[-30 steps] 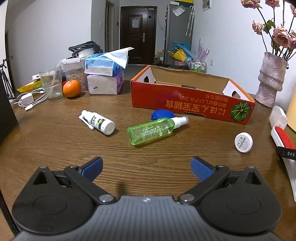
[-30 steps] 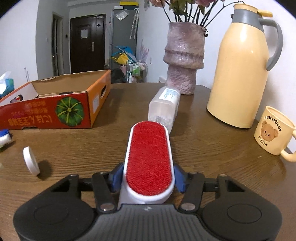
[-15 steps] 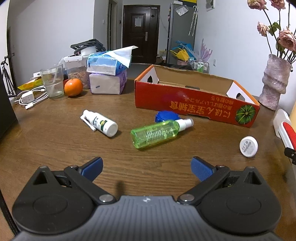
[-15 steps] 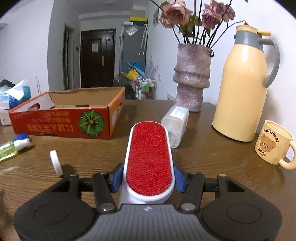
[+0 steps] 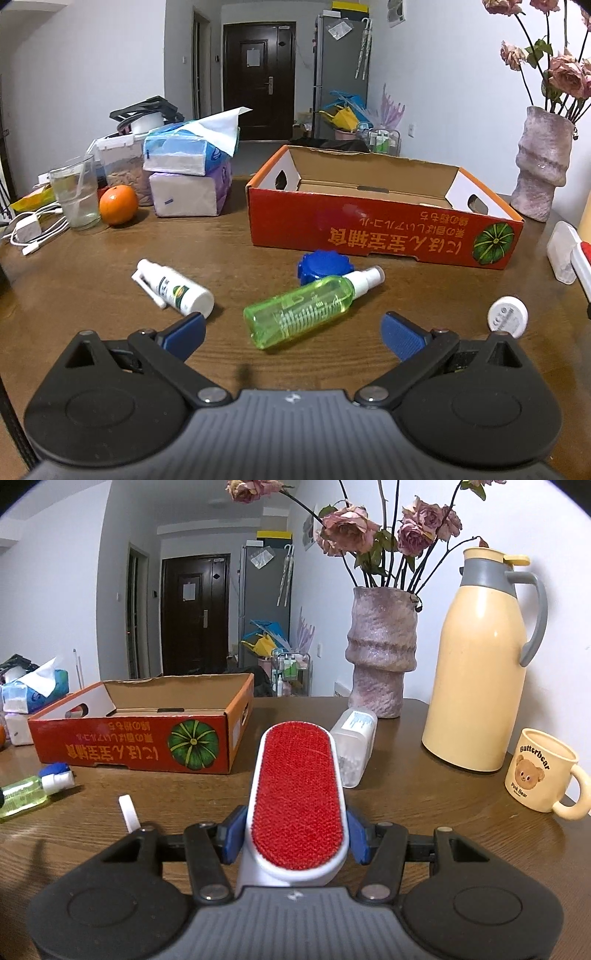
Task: Organize rigid objects
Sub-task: 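Grasp the green spray bottle with left tool while right tool holds the lint brush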
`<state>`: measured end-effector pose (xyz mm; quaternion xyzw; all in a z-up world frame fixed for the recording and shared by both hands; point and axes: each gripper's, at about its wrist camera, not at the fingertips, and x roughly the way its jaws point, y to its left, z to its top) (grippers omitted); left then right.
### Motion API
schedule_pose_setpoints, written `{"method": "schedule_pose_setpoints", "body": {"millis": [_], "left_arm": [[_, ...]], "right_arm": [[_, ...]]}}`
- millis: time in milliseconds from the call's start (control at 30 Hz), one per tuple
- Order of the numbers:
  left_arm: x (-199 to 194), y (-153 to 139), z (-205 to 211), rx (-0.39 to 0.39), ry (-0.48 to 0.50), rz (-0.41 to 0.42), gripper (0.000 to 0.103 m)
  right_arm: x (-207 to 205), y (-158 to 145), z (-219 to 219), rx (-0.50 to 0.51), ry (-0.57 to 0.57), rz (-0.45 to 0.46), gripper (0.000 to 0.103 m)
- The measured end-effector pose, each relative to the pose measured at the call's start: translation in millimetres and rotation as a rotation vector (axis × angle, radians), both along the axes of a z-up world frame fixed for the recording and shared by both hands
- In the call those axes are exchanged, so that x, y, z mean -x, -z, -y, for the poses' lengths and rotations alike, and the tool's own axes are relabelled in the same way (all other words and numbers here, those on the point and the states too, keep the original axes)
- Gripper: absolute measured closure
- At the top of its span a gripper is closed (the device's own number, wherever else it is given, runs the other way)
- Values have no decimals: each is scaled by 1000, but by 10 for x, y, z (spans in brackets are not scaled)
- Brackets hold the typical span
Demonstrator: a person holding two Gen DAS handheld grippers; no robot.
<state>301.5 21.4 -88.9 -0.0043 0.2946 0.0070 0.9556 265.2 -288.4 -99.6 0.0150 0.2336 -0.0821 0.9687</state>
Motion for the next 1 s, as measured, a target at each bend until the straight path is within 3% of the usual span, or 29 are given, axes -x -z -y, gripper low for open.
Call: {"method": "schedule_pose_setpoints", "body": {"millis": [333, 600, 767, 900, 1000], "left_arm": [[-290, 80, 28, -56, 58, -9, 0], [-425, 145, 12, -64, 89, -19, 11], [-486, 199, 31, -63, 117, -43, 24], [-507, 235, 2, -42, 118, -65, 26], [-510, 255, 6, -40, 124, -78, 36]], "right_arm": [[-4, 10, -56, 12, -1, 2, 48], [-34, 21, -72, 17, -16, -1, 48], [-50, 25, -77, 18, -20, -4, 48], [-46, 23, -97, 16, -26, 0, 48], [-48, 24, -128, 16, -34, 1, 48]]}}
